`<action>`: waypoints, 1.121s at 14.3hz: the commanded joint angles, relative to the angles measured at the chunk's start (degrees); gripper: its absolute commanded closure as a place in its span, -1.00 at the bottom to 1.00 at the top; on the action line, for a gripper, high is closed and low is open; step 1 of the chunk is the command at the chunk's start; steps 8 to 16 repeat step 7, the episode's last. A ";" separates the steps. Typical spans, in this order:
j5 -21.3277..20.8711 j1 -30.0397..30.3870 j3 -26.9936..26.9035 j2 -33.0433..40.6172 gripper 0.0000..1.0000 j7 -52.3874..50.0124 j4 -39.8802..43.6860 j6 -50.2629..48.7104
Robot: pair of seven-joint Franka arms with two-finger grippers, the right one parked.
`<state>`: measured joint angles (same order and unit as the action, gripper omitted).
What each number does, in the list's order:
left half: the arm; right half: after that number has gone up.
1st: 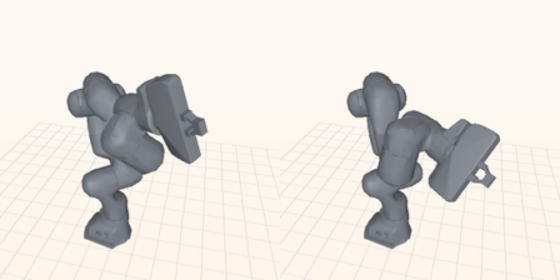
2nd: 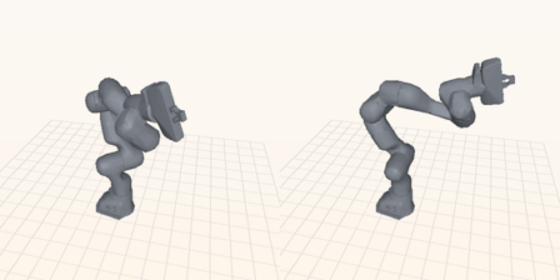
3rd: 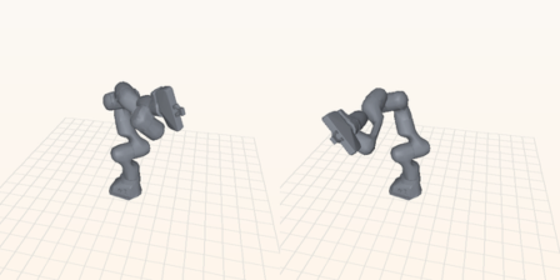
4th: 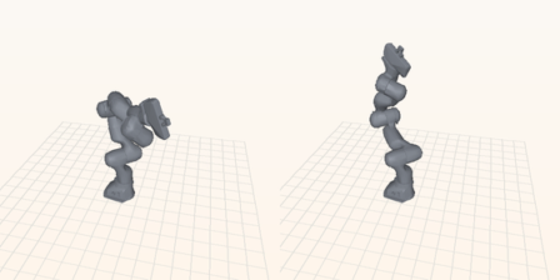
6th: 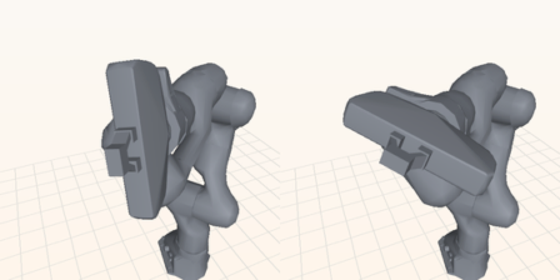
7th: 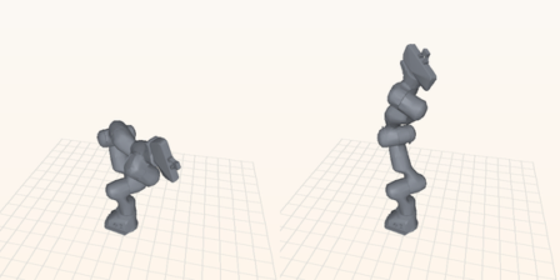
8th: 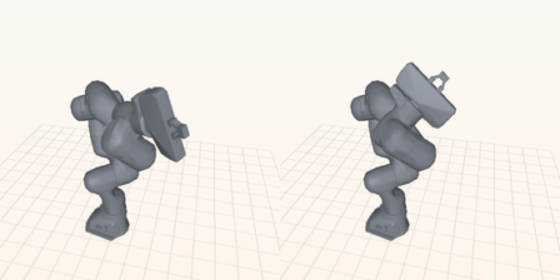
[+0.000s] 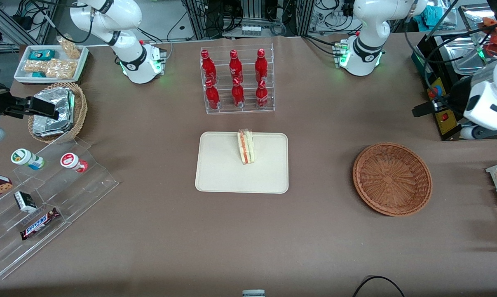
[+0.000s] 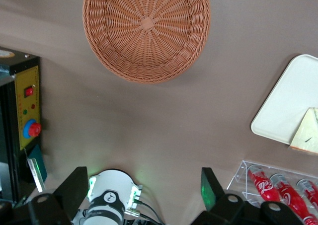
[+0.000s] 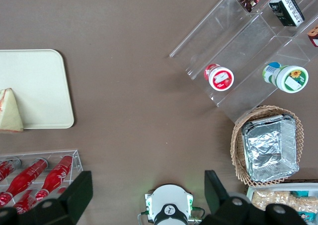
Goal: Place sandwich from basket to tray
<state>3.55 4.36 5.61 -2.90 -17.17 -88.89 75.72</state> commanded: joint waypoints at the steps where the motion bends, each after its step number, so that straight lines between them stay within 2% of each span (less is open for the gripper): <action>1: -0.39 1.18 0.45 1.58 -1.00 3.11 -1.47 0.74; 5: -0.21 1.09 0.37 -1.32 -1.00 2.93 2.66 0.92; 16: 0.05 1.09 0.45 -1.32 -1.00 2.75 2.76 0.92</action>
